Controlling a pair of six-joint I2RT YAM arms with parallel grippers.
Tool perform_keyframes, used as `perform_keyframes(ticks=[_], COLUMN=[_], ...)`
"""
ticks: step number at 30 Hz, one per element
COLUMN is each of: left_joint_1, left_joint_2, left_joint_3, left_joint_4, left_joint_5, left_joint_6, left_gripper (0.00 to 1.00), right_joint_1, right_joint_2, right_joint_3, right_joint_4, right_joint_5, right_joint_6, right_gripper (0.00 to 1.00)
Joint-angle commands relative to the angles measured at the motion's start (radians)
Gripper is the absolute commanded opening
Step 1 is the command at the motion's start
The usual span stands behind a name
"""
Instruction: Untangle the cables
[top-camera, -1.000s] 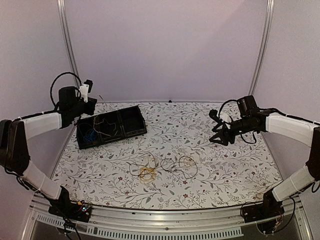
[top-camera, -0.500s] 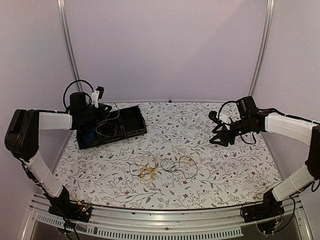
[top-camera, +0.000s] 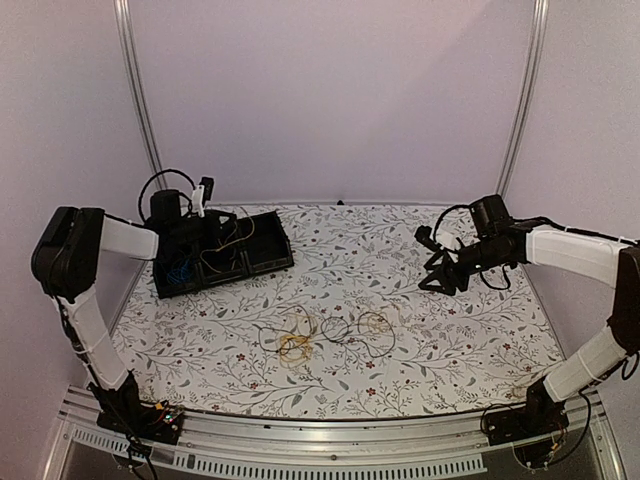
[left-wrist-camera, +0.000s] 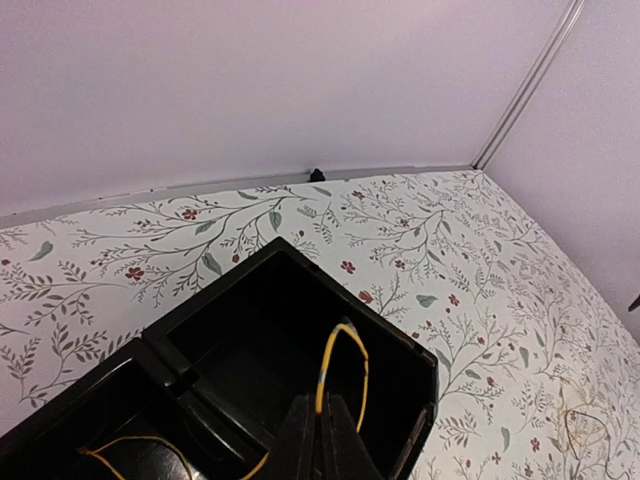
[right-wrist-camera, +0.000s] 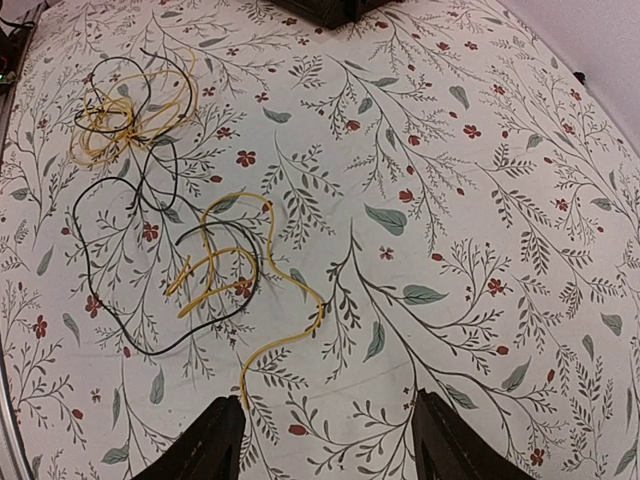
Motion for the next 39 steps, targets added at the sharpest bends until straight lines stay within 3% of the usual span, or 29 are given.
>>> perform_keyframes(ticks=[1, 8, 11, 18, 27, 39], left_joint_1=[0.044, 0.053, 0.038, -0.050, -0.094, -0.095], left_joint_2=[-0.037, -0.119, -0.133, -0.064, 0.055, 0.156], left_joint_3=[-0.014, 0.002, 0.007, 0.116, 0.225, 0.305], left_joint_4=[0.014, -0.292, -0.353, -0.567, -0.695, -0.727], left_joint_5=[-0.050, -0.272, -0.377, -0.568, -0.653, -0.600], left_joint_6=[-0.014, 0.132, 0.163, 0.212, 0.207, 0.204], left_gripper=[0.00, 0.00, 0.00, 0.00, 0.00, 0.00], right_joint_1=[0.006, 0.010, 0.015, 0.019, 0.020, 0.023], right_joint_2=[0.015, 0.026, 0.031, 0.029, 0.033, 0.049], right_joint_3=[0.029, 0.032, 0.034, 0.034, 0.036, 0.039], right_joint_4=[-0.010, -0.014, -0.019, -0.020, -0.027, -0.034], right_joint_5=[0.019, 0.020, 0.022, 0.031, 0.031, 0.040], right_joint_6=[-0.001, -0.006, -0.007, -0.007, -0.010, -0.015], right_gripper=[0.61, 0.61, 0.61, 0.61, 0.61, 0.61])
